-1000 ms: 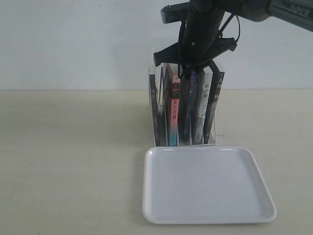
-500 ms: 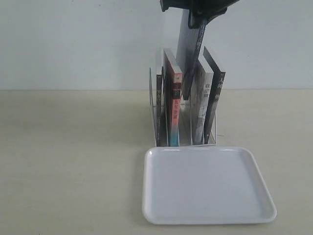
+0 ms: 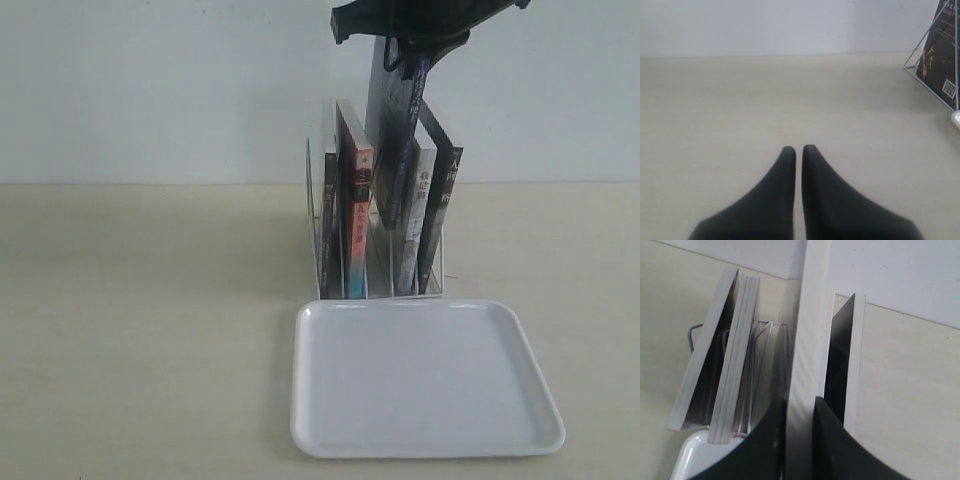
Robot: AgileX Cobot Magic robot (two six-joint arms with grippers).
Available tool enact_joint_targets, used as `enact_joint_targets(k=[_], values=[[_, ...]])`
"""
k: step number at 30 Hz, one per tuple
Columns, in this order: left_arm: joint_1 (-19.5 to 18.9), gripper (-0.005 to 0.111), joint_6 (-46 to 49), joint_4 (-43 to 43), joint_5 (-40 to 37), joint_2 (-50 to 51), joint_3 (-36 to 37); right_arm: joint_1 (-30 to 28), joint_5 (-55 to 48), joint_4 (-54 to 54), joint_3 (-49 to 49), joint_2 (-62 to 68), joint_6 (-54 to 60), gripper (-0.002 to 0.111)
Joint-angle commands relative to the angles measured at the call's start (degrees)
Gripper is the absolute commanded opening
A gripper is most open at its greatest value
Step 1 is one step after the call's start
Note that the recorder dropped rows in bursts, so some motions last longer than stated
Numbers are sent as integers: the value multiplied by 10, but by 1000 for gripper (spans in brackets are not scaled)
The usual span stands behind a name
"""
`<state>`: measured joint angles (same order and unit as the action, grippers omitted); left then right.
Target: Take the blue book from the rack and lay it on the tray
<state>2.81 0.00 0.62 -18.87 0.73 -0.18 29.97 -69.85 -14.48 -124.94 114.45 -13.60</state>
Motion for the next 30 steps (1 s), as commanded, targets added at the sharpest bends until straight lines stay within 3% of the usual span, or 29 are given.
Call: enact_joint_targets(k=[1,18,30], values=[[-2,4,4,0,8,-3,2,-3,-1,-18,-3,-20,6,0],[-2,4,4,0,8,-3,2,-3,-1,51,-1,-120,42,0],[-2,4,4,0,8,-3,2,-2,-1,54,150,-310,52,0]])
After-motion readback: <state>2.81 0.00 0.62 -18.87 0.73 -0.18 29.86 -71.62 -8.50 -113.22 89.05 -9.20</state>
